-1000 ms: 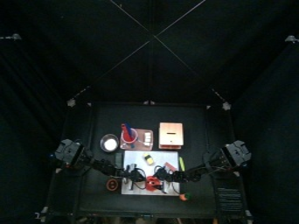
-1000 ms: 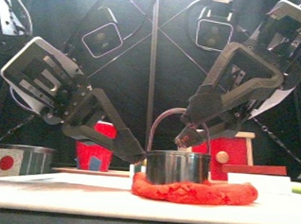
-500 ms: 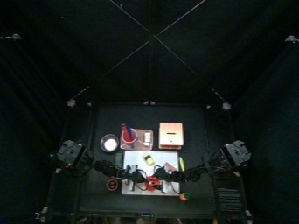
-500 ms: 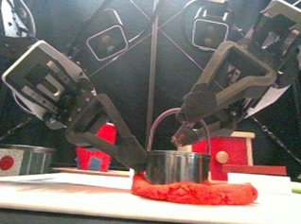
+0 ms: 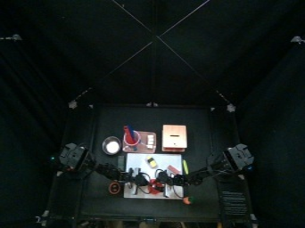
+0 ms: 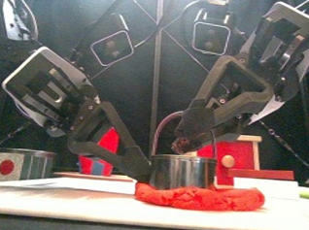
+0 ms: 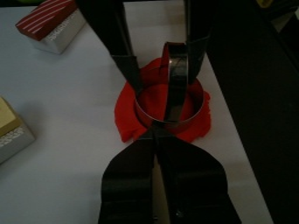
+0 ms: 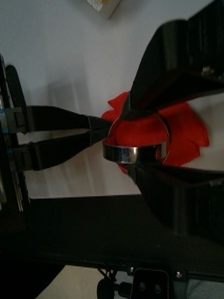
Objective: Rremove excess
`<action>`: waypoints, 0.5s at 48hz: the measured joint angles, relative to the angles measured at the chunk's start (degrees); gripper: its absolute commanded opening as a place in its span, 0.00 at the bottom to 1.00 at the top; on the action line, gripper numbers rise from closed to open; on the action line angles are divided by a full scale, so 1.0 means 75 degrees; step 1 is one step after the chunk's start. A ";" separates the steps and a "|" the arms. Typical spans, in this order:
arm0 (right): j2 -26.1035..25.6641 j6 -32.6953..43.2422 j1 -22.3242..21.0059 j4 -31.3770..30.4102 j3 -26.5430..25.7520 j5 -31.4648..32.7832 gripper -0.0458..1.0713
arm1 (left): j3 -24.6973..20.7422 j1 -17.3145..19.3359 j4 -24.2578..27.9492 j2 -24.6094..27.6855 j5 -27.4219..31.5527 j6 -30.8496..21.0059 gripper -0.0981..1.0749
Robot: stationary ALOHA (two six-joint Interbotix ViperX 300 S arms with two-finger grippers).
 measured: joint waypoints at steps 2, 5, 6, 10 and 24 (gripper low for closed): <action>0.0000 0.0000 0.0000 0.0000 -0.0023 0.0023 0.61 | 0.0000 0.0000 -0.0023 -0.0012 0.0023 0.0000 0.45; -0.0012 0.0000 0.0012 0.0000 -0.0047 0.0070 0.56 | -0.0023 0.0000 -0.0047 0.0000 0.0047 0.0000 0.45; 0.0000 0.0000 0.0012 -0.0012 -0.0047 0.0082 0.55 | -0.0023 0.0000 -0.0047 0.0000 0.0059 0.0000 0.45; -0.0012 -0.0035 0.0012 -0.0023 -0.0082 0.0105 0.52 | -0.0023 0.0000 -0.0047 0.0000 0.0070 -0.0012 0.45; 0.0000 0.0023 0.0012 -0.0246 -0.0129 0.0117 0.49 | -0.0023 0.0000 -0.0059 0.0000 0.0070 0.0000 0.44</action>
